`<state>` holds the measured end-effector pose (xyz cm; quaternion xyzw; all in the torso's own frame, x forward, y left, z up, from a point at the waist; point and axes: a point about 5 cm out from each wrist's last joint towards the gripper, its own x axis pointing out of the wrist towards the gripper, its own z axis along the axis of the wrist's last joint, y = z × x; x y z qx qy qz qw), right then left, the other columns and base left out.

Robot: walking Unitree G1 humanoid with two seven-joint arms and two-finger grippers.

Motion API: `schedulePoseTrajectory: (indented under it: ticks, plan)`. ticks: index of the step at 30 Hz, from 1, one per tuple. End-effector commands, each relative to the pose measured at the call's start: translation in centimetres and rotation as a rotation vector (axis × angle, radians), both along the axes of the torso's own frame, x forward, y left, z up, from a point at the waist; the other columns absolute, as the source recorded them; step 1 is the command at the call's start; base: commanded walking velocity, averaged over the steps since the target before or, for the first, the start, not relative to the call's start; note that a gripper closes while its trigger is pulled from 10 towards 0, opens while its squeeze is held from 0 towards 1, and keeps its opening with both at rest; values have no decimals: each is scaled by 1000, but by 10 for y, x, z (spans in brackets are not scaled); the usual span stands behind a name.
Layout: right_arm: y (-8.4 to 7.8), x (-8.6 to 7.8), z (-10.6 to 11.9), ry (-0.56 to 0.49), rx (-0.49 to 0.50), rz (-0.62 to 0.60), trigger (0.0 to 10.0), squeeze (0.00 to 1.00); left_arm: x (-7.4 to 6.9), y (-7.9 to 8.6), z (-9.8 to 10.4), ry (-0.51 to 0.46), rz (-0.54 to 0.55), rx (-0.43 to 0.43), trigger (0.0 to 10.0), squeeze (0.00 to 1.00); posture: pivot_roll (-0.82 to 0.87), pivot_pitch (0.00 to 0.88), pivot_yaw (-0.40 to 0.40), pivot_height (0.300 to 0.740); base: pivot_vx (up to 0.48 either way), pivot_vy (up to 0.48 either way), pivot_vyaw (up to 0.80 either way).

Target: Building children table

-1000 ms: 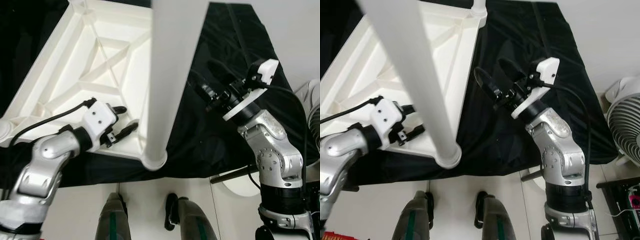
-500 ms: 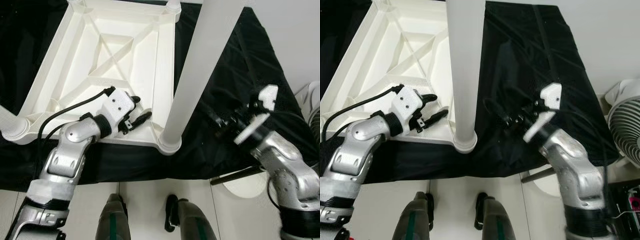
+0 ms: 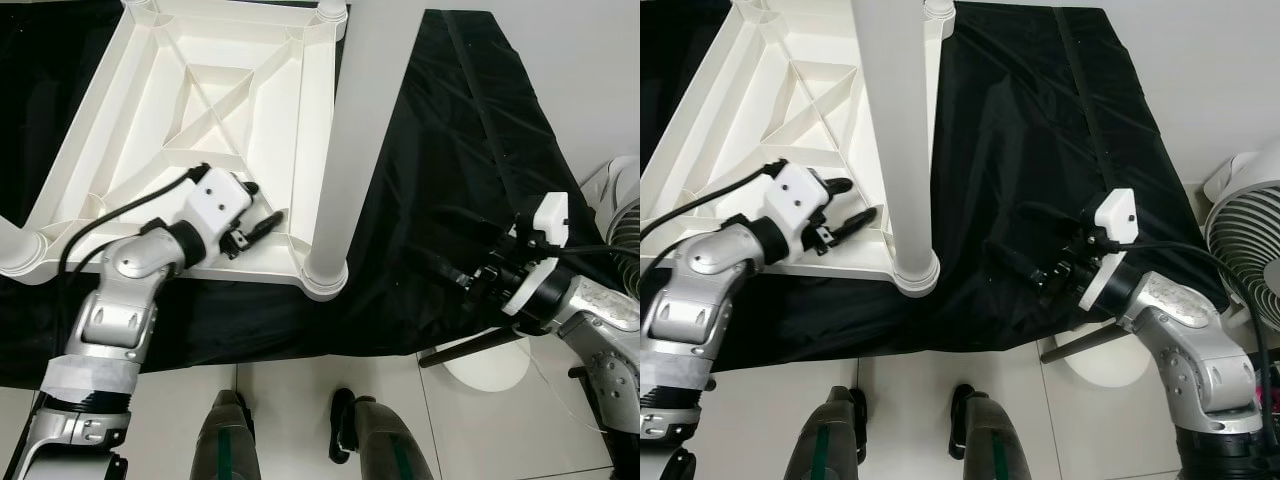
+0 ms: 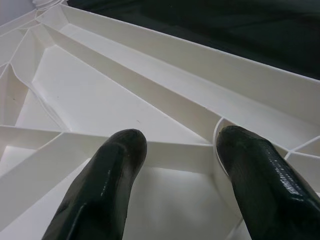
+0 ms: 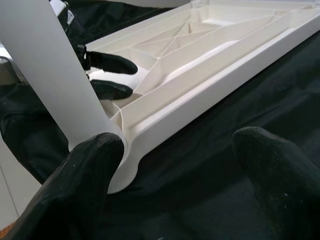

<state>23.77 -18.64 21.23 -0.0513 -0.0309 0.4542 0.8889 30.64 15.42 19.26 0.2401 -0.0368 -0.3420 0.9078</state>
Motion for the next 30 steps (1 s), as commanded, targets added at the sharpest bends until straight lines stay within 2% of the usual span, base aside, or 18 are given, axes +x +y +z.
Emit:
schedulePoseTrajectory:
  ticks: [1,2,4,5,6,9,10,13,17,24,30]
  plan:
    - [1,-2,-3,27,-5,32,10000,180,6,24,-10,-41,296,-11,10000,0,54,228,-13,740,0,0,0]
    - [8,-2,-5,41,-13,88,10000,1000,3,19,-9,-41,269,-14,10000,0,68,230,-14,740,0,0,0]
    - [8,-2,-5,41,-13,88,10000,1000,3,19,-9,-41,269,-14,10000,0,68,230,-14,740,0,0,0]
    - [15,-2,-6,46,-16,139,10000,1000,1,15,-9,-38,249,-14,10000,0,75,230,-12,740,0,0,0]
    - [15,-2,-6,46,-16,139,10000,1000,1,15,-9,-38,249,-14,10000,0,75,230,-12,740,0,0,0]
    - [33,-1,-10,53,-21,236,10000,1000,-2,9,-8,-27,221,-18,10000,0,79,234,-11,740,0,0,0]
    - [38,0,-11,46,-25,266,10000,0,-3,10,-9,-6,227,-38,10000,0,93,236,-12,740,0,0,0]
    - [44,1,-12,33,-31,303,10000,0,-5,12,-10,22,239,-66,10000,0,93,236,-12,740,0,0,0]
    - [51,6,-10,4,-40,354,10000,0,-8,15,-7,10,210,-69,10000,0,94,240,-8,740,0,0,0]
    - [60,12,-10,-43,-47,372,10000,0,-9,14,0,16,210,-101,10000,0,102,243,-12,740,0,0,0]
    - [77,17,-12,-70,-4,400,10000,0,-15,10,-2,96,179,-163,10000,0,118,254,-17,740,0,0,0]
